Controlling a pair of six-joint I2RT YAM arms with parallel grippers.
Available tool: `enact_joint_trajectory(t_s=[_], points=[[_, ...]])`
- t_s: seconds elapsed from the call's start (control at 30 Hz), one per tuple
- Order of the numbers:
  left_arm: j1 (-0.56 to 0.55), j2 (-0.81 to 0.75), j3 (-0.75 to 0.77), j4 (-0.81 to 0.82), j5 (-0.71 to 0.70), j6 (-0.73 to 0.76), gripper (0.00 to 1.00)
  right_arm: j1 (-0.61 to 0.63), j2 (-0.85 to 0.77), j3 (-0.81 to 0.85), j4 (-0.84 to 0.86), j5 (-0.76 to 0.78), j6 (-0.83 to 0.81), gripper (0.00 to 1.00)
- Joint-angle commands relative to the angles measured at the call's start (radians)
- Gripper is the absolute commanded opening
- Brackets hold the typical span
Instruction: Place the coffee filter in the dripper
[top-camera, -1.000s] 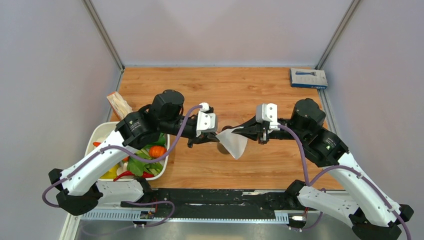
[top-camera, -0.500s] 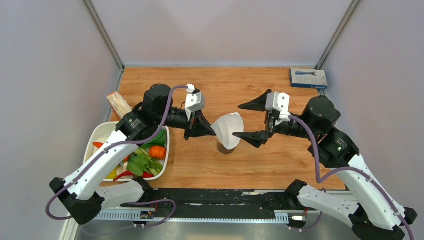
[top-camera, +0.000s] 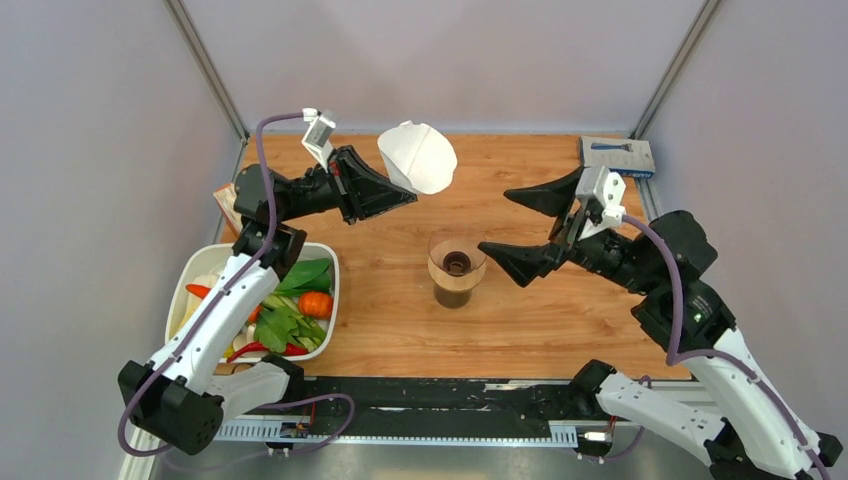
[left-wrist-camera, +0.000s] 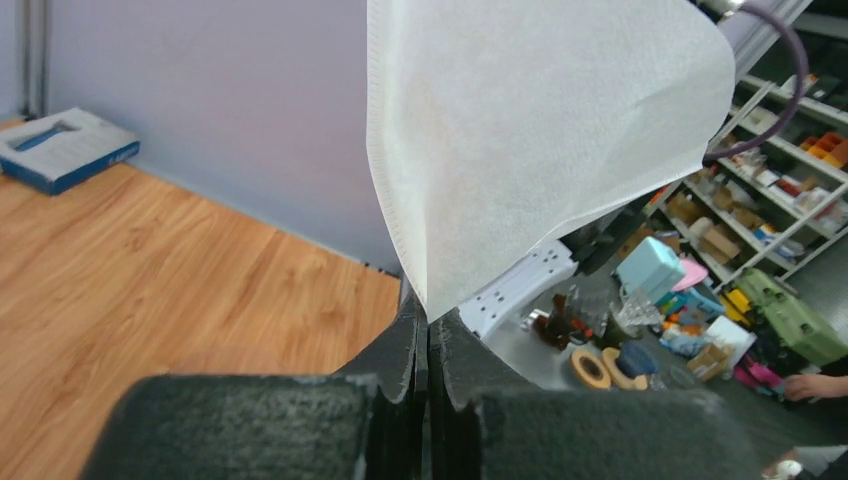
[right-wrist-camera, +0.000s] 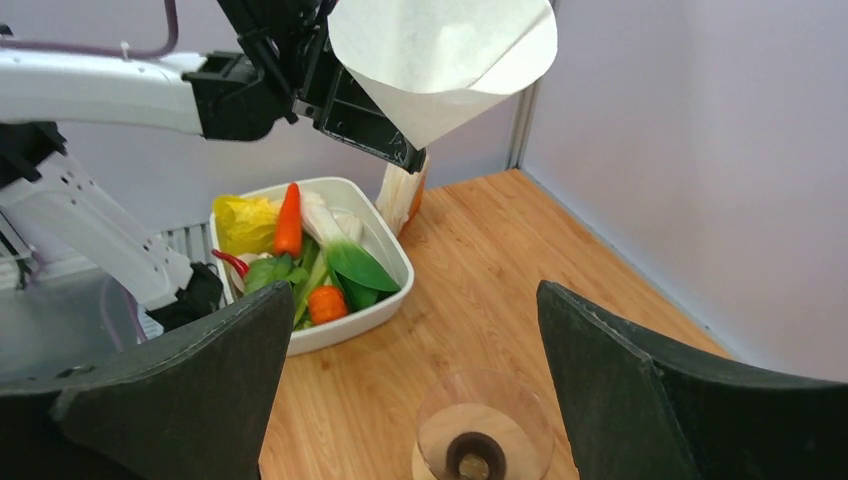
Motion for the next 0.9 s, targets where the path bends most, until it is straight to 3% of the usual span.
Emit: enact_joint_trajectory(t_s=[0.0,0.17,0.33,0.63,0.87], points=[[0.009,0.016,0.036,0.309,-0.024,-0.266,0.0,-0.004,0.039,-0.057,0.258,-0.023,0.216,0.98],[0.0,0.039,0.046,0.348,-0.052,-0.327,0.0,-0.003,0.124,-0.09,0.52,-0.082,0.37,1.0],[-0.048,0.056,0.047,0.374,-0.072,-0.353,0.0,-0.002,0.215,-0.091,0.677,-0.133,0.443,1.0],[-0.096,0.073,0.027,0.387,-0.09,-0.353,0.0,0.02,0.283,-0.083,0.801,-0.072,0.497,0.95],[-0.108,0.085,0.038,0.371,-0.111,-0.343,0.0,0.07,0.312,-0.072,0.765,0.029,0.447,0.87]])
